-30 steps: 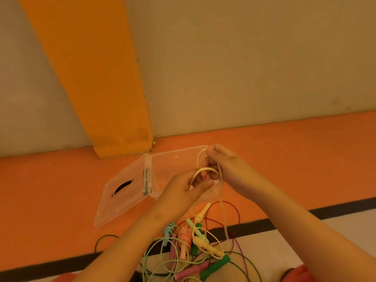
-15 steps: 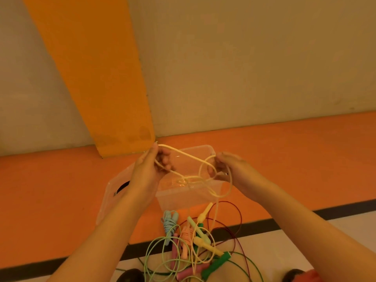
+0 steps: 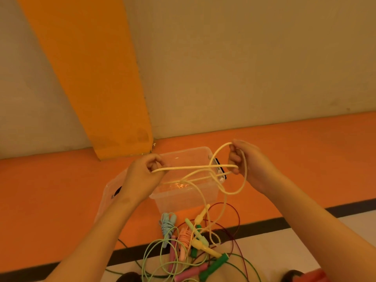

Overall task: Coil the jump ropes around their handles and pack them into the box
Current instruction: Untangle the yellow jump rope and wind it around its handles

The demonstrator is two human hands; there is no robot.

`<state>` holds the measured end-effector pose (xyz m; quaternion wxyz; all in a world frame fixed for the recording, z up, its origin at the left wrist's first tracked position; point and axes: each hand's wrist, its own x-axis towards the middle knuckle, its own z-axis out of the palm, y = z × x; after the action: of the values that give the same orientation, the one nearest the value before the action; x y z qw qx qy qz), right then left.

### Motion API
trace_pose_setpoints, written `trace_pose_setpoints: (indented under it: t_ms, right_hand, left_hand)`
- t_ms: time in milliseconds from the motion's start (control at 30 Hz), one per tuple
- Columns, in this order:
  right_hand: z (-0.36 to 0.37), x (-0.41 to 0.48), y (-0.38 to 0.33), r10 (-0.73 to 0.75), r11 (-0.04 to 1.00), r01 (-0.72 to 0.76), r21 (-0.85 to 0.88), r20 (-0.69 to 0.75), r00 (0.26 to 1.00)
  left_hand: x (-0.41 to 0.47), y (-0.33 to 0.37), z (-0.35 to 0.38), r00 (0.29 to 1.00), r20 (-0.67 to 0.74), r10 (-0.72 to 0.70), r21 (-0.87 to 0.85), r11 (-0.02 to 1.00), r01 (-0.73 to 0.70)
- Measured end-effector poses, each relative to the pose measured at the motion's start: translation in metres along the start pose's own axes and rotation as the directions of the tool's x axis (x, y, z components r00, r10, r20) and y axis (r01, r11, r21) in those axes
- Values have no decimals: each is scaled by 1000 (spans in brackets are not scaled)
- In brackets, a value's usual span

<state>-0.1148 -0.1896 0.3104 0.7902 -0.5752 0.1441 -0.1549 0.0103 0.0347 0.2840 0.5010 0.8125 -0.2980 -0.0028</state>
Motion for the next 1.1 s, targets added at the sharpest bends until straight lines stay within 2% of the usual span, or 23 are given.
trace_pose_setpoints:
  t_ms: [67, 167, 267, 333, 433, 600, 733, 833, 933, 1000, 1100]
  right_hand:
    - [-2, 0, 0, -2, 1000, 1, -26, -34, 999]
    - [-3, -2, 0, -1, 999, -2, -53, -54, 999]
    - [1, -5, 3, 9, 998, -10, -56, -21, 1000]
    - [7, -7, 4, 23, 1000, -23, -19, 36, 999]
    - [15, -10, 4, 16, 1000, -17, 8, 103, 995]
    - [19, -11, 2, -3, 1000, 0, 30, 116, 993]
    - [18, -10, 3, -10, 999, 13, -36, 82, 997]
    - [13, -7, 5, 8, 997, -5, -82, 43, 999]
    - [8, -5, 13, 61, 966, -73, -247, -55, 997]
    - [7, -4, 17, 85, 934, -119, -338, -112, 990]
    - [11, -6, 21, 82, 912, -113, -395, -94, 992]
  left_hand:
    - [0, -3, 2, 998, 18, 54, 112, 992, -55]
    - [-4, -4, 7, 985, 170, -2, 1, 1000, 1]
    - [-11, 0, 15, 932, 360, -29, 7, 1000, 29]
    - [-15, 6, 23, 902, 431, -38, 16, 999, 34]
    - [-18, 14, 33, 855, 509, -103, -38, 989, 142]
    - [-16, 23, 36, 845, 530, -73, -102, 983, 150]
    - [-14, 25, 35, 816, 572, -82, -179, 959, 222]
    - [-15, 33, 37, 819, 566, -94, -356, 868, 346]
    - [-11, 34, 38, 832, 532, -158, -523, 711, 469]
    - [-10, 32, 38, 846, 511, -153, -571, 675, 468]
    - [-11, 30, 35, 846, 515, -137, -586, 665, 463]
